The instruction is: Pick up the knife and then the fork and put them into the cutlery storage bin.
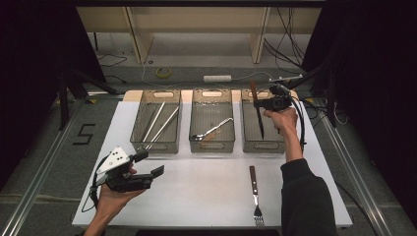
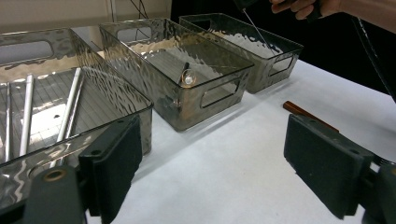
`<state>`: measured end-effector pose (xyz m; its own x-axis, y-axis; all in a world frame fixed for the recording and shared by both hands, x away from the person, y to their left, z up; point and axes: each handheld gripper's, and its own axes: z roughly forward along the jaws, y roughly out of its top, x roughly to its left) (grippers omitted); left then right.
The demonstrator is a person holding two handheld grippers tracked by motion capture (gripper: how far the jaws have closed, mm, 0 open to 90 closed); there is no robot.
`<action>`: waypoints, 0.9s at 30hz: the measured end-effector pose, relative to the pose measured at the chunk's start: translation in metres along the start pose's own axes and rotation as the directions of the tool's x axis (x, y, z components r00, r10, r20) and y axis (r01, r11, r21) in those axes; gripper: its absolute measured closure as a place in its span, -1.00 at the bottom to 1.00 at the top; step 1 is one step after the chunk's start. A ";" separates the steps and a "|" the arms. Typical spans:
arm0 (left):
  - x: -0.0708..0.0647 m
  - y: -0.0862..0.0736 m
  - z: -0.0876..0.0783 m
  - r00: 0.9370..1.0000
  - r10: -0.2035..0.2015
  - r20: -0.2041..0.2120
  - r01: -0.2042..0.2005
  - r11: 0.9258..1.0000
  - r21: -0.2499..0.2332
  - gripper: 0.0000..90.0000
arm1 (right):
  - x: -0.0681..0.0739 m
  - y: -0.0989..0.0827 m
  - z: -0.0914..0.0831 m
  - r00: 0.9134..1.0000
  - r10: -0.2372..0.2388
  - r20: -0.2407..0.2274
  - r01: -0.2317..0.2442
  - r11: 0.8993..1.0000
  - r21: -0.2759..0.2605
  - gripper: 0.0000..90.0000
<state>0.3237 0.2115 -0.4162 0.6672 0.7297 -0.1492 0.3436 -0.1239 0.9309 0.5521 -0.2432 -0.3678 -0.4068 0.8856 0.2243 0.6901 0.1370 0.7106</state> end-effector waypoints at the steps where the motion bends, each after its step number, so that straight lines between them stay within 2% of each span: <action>1: 0.000 0.000 0.000 1.000 0.000 0.000 0.000 1.000 0.000 -0.58 | 0.000 -0.001 0.002 1.000 0.002 0.003 -0.002 1.000 -0.002 0.72; 25: -0.001 0.000 0.001 1.000 0.007 0.002 -0.007 1.000 0.007 -0.58 | -0.002 -0.019 0.023 0.998 0.050 0.043 -0.052 0.998 0.045 0.71; 27: -0.001 0.000 0.001 1.000 0.008 0.002 -0.008 1.000 0.008 -0.58 | -0.001 -0.019 0.025 0.997 0.042 0.059 -0.045 0.998 0.050 0.71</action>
<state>0.3233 0.2097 -0.4166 0.6715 0.7272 -0.1427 0.3436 -0.1350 0.9294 0.5545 -0.2359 -0.3980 -0.3417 0.9151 0.2143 0.7367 0.1192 0.6656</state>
